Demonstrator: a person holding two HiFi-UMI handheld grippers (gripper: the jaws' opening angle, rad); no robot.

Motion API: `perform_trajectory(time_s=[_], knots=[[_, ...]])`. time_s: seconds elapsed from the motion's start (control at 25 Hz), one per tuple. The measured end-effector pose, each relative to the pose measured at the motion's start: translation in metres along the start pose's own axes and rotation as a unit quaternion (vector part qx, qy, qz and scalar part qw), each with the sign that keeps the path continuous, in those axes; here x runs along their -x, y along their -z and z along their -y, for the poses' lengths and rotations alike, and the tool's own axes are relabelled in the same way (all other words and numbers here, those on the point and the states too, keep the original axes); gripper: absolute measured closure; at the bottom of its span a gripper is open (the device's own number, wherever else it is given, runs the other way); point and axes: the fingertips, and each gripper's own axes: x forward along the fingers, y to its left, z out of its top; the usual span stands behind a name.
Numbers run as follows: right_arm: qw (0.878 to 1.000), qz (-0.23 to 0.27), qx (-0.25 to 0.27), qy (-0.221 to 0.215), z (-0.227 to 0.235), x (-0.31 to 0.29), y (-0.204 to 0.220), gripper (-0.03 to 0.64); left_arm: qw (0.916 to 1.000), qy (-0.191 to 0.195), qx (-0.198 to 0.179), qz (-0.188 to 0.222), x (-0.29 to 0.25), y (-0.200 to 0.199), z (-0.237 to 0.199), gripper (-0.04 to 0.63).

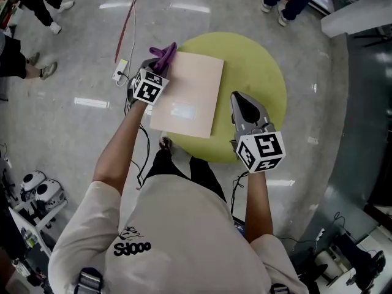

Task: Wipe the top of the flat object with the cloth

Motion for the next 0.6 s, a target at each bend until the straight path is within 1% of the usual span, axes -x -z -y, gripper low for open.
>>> perform_trajectory(time_s=[0.16, 0.36, 0.48, 0.6], knots=[[1.0, -0.003, -0.008, -0.001, 0.01, 0.005, 0.006, 0.607, 0.9998, 0.011, 0.011, -0.015, -0.016, 0.002, 0.015, 0.526], [1.0, -0.008, -0.015, 0.005, 0.022, 0.009, 0.012, 0.607, 0.9998, 0.009, 0.006, -0.017, -0.03, -0.01, 0.032, 0.526], [1.0, -0.011, -0.02, 0.01, 0.026, 0.012, 0.016, 0.607, 0.9997, 0.019, -0.002, -0.012, -0.035, -0.02, 0.046, 0.526], [1.0, -0.014, -0.021, 0.017, 0.028, 0.016, 0.019, 0.607, 0.9992, 0.033, -0.02, -0.007, -0.04, -0.03, 0.066, 0.526]])
